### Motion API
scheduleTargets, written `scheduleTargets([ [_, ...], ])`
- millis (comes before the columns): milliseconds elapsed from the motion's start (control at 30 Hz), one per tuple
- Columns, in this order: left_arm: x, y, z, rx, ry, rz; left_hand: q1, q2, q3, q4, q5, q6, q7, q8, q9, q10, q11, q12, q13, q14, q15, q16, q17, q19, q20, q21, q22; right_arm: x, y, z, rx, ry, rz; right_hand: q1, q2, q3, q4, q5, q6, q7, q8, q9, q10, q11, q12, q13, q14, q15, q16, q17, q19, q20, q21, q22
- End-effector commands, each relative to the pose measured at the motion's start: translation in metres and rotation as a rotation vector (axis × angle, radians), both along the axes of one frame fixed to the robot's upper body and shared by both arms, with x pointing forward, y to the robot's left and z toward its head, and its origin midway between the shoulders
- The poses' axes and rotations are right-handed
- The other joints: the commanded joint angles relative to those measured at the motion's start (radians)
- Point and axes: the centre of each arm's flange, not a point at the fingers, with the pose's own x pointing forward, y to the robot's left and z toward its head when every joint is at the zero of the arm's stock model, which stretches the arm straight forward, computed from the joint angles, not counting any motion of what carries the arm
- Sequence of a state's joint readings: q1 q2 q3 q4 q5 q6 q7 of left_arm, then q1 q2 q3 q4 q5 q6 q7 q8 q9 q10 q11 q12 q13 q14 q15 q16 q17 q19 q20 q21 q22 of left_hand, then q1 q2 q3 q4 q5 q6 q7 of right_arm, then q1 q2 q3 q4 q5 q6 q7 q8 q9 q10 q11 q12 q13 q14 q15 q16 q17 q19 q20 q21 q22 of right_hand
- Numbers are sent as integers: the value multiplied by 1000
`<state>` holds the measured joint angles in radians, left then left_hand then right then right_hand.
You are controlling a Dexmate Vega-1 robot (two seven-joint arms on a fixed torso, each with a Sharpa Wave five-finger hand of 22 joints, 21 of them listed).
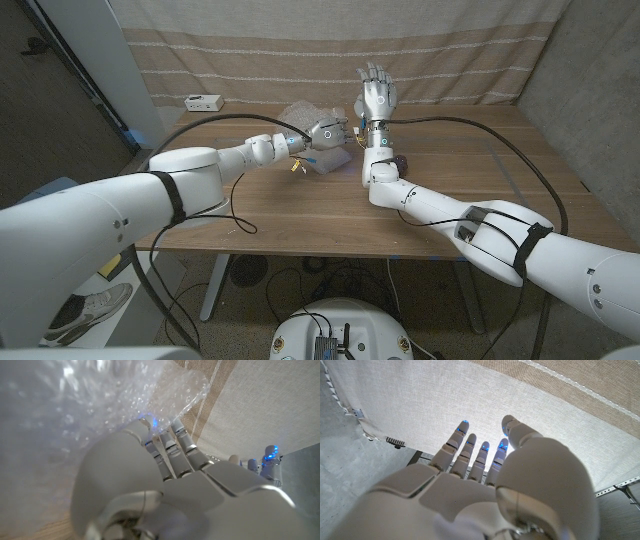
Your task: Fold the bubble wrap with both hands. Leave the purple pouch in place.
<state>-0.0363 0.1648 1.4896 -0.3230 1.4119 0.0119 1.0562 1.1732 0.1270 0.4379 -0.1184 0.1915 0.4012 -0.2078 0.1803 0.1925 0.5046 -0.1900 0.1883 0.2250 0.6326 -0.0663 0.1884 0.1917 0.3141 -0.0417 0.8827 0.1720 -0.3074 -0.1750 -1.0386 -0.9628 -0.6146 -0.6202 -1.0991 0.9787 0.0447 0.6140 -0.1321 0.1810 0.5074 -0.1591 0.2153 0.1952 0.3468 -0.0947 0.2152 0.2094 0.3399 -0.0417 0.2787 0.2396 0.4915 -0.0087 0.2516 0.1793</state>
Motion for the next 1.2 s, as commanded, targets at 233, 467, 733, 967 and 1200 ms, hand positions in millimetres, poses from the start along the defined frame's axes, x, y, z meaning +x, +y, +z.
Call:
scheduleTargets([
  [233,1,-8,-9,-25,-92,43,-321,-106,-110,56,7,-202,-1,-1,-6,-216,12,3,-14,-213,-136,-2,-1,-70,-1,-106,1,-15,2,0,-25,-32,6,-7,0,2,-2,1,3,-10,-4,3,8,-5,0,0,15,-146,1,3,1,6,0,4],
  [467,-3,-5,-3,-131,-169,44,-341,-8,-75,74,13,-217,7,8,-6,-238,37,13,-14,-254,-110,5,6,-91,27,-134,3,-17,4,0,-30,-34,14,-9,1,2,-3,2,3,-10,-5,3,9,-6,0,0,17,-145,1,2,1,7,-1,4],
  [733,-19,1,10,-380,-219,-48,-325,80,21,73,14,-130,31,28,-4,-160,70,43,-15,-226,-87,23,3,-51,76,-133,5,-19,8,0,-36,-30,32,-10,5,4,-4,3,9,-12,-3,3,11,-5,0,0,17,-147,1,3,3,7,-1,4],
  [967,-28,10,21,-536,-215,-95,-388,67,86,151,2,-24,48,46,1,-44,62,76,-13,-143,-83,49,4,-32,101,-131,7,-22,9,-2,-8,-2,91,-19,21,-6,2,1,23,-6,0,3,29,-6,5,0,38,-147,15,12,16,3,3,4],
  [1200,-34,29,32,-713,-122,-177,-488,51,172,190,-6,232,100,86,2,151,58,116,-12,46,-101,70,-12,82,121,-117,4,-23,15,-7,7,78,197,-91,41,-45,36,-6,69,27,8,3,115,19,29,2,132,-143,62,31,76,7,26,9],
])
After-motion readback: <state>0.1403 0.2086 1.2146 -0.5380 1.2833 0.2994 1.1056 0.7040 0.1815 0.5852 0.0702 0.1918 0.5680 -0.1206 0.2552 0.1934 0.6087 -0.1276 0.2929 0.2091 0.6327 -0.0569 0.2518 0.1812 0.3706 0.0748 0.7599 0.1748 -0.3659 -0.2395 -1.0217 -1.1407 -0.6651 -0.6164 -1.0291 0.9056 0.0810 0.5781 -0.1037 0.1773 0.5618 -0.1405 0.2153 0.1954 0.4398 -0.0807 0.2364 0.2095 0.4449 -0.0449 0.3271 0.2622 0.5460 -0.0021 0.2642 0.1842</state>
